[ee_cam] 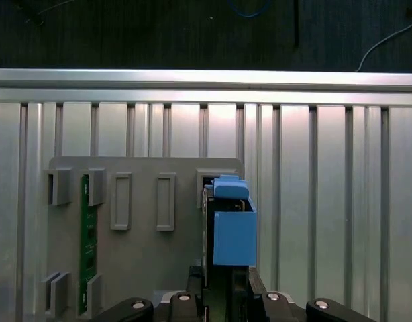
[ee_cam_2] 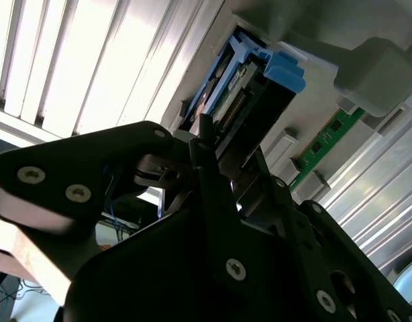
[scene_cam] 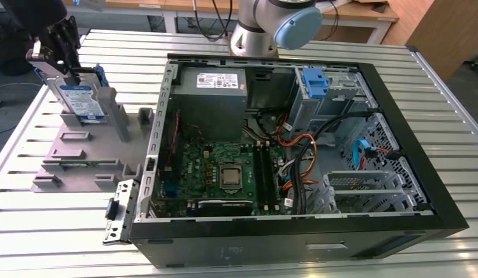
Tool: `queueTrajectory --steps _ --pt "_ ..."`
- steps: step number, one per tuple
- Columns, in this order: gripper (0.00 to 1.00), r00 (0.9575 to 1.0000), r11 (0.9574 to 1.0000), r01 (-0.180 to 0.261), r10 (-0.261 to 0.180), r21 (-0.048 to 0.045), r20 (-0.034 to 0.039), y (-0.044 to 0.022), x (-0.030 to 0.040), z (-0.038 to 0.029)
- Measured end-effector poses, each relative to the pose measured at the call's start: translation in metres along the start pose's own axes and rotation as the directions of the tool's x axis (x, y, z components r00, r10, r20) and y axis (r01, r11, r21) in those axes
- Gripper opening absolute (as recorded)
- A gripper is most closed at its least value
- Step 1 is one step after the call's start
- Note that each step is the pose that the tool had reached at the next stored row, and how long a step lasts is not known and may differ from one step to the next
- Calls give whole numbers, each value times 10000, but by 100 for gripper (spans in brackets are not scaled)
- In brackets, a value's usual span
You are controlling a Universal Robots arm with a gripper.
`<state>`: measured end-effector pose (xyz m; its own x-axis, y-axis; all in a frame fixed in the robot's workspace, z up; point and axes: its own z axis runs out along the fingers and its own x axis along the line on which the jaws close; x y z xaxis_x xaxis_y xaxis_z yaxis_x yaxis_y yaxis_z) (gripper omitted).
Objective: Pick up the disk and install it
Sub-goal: 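Pick up the disk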
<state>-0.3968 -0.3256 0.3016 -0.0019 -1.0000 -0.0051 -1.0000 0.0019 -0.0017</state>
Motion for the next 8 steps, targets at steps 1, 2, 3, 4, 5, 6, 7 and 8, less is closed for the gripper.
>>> queueTrajectory --steps 1,2,3,4,5,6,7,8 --pt "35 10000 10000 0 0 0 0 0 0 0" --pt "35 10000 10000 0 0 0 0 0 0 0" --pt "35 10000 10000 0 0 0 0 0 0 0" --pt "35 10000 10000 0 0 0 0 0 0 0" --pt "35 10000 10000 0 0 0 0 0 0 0" --pt "35 10000 10000 0 0 0 0 0 0 0" --pt "35 10000 10000 -9 9 -1 -1 0 0 0" --pt "35 9999 9999 -141 141 -1 -1 0 0 1"
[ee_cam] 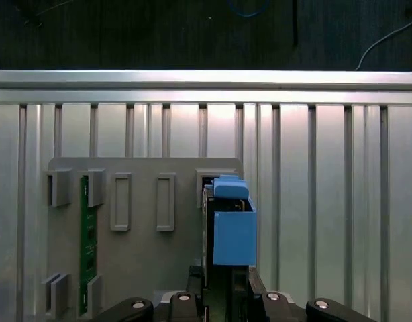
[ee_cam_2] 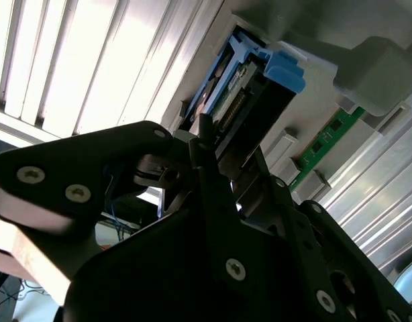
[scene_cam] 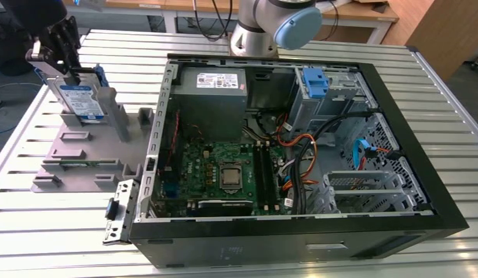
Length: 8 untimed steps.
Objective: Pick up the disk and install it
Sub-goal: 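Pick up the disk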
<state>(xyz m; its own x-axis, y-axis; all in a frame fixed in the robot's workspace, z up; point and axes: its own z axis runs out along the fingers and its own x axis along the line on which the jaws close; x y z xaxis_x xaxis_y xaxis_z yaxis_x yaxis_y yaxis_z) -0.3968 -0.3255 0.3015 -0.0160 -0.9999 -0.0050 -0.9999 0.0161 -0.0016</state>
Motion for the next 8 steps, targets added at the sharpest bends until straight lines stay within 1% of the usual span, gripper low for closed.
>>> queueTrajectory --steps 1,8 --pt "35 9999 9999 -111 111 0 -1 0 0 0" --pt "35 9999 9999 -122 122 2 0 0 0 1"
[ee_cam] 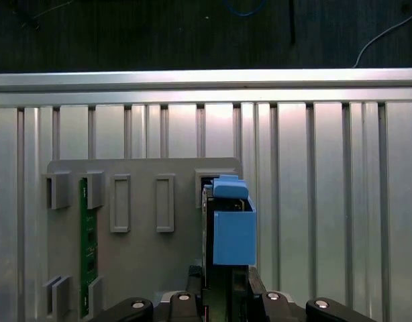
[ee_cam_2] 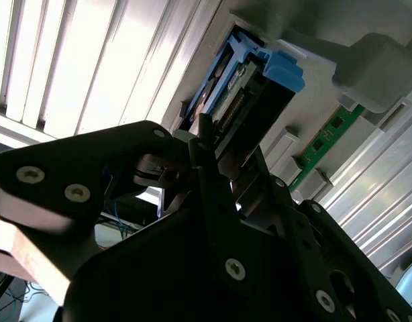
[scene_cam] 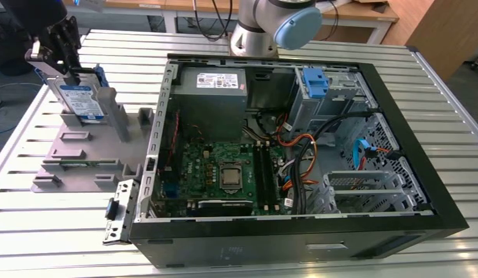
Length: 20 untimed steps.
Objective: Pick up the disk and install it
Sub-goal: 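Pick up the disk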
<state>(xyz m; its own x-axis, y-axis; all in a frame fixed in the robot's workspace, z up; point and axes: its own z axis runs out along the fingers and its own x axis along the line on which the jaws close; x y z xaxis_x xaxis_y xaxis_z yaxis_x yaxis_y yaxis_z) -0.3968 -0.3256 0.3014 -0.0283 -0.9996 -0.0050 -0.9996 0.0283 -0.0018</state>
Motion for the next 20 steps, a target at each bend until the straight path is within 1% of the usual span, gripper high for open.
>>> queueTrajectory --steps 7,14,20 --pt "35 10000 10000 -1 1 1 1 0 0 -3" --pt "35 10000 10000 -1 1 0 -3 0 0 -84" --pt "35 10000 10000 -1 1 1 -2 0 -1 -92"
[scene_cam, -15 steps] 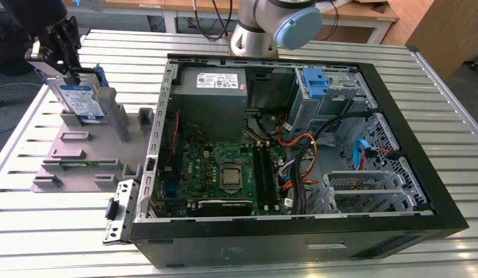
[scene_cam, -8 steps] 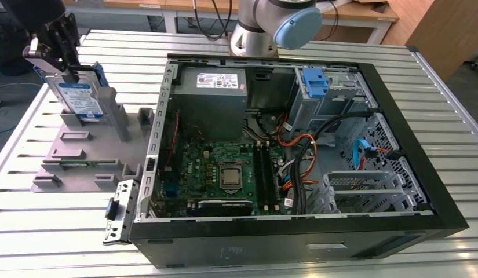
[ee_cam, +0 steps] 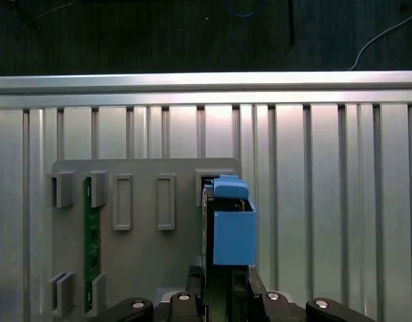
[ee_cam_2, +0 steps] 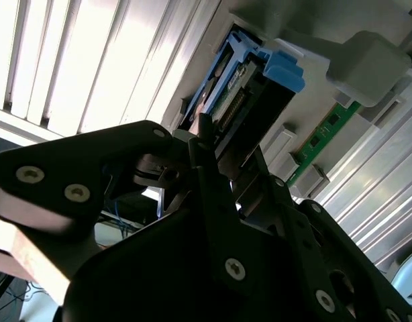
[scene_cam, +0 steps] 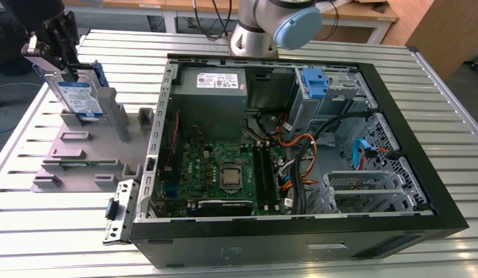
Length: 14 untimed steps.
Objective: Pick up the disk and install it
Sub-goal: 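Pick up the disk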
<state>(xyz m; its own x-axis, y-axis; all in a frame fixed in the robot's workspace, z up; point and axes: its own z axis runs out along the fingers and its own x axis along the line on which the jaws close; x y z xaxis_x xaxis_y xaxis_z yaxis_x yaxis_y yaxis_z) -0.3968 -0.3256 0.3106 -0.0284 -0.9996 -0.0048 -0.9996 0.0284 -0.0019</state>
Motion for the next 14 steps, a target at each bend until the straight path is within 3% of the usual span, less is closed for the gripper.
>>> queueTrajectory --steps 6,14 --pt "35 10000 10000 0 0 -1 -1 0 0 -63" --pt "35 10000 10000 0 0 -4 -2 0 0 -77"
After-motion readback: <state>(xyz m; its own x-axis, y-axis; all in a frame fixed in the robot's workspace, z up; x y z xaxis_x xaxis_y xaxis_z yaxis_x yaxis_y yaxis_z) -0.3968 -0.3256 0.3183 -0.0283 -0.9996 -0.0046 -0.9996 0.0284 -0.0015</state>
